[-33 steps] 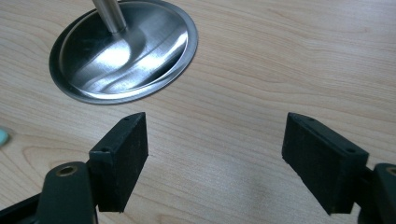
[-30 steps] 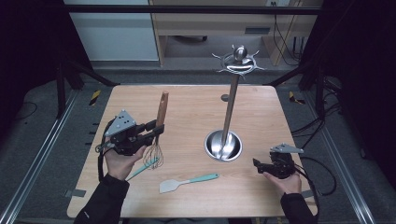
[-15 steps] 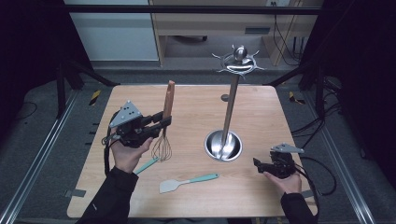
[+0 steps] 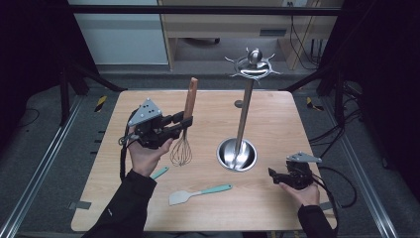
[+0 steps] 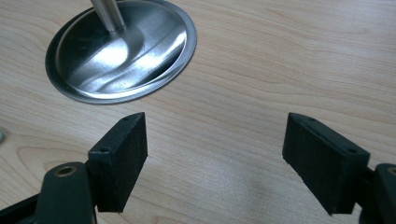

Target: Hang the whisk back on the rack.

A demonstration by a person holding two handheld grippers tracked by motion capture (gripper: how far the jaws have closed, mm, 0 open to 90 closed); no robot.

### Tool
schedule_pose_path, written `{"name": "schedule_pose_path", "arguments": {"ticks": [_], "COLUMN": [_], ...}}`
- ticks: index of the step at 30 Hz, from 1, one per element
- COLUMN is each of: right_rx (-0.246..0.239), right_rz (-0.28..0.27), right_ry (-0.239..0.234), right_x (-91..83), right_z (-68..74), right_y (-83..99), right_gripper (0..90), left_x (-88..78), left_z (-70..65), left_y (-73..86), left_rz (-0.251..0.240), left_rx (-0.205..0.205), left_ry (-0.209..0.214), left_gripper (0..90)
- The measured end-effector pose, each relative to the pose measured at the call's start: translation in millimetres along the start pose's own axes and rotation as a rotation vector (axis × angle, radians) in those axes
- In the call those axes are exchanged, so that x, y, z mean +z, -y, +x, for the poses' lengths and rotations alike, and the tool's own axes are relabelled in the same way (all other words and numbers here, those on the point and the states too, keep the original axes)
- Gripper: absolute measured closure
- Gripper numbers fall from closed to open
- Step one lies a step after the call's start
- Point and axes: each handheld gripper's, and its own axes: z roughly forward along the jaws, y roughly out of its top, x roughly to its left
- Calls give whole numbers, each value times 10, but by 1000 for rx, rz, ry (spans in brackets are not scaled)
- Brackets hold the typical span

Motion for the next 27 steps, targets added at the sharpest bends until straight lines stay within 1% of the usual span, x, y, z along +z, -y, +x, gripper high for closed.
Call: {"name": "schedule_pose_path", "arguments": {"ticks": [5, 14, 15, 16, 19, 27], "right_rx": [2, 0, -1, -1, 4, -3], "right_rz": [-1, -4, -5, -5, -3, -6], "right_ry": [0, 0, 0, 0, -2, -2], "right_x": [-1, -2, -3, -3, -5, -6], "right_z": [-2, -4, -5, -5, -4, -11], "right_y": [-2, -2, -2, -2, -3, -4], "right_gripper": [223, 223, 223, 223, 223, 223], "left_x": [33, 102, 105, 116, 141, 186], "left_z": [-53, -205, -209, -223, -252, -320], "left_y": [-71, -229, -239, -250, -275, -338], "left_rz": [-5, -20, -15, -20, -16, -22], "left_rx": [10, 34, 41, 38, 48, 53], "left_ry": [13, 42, 45, 47, 50, 61], "left_gripper": [690, 690, 690, 690, 690, 690]}}
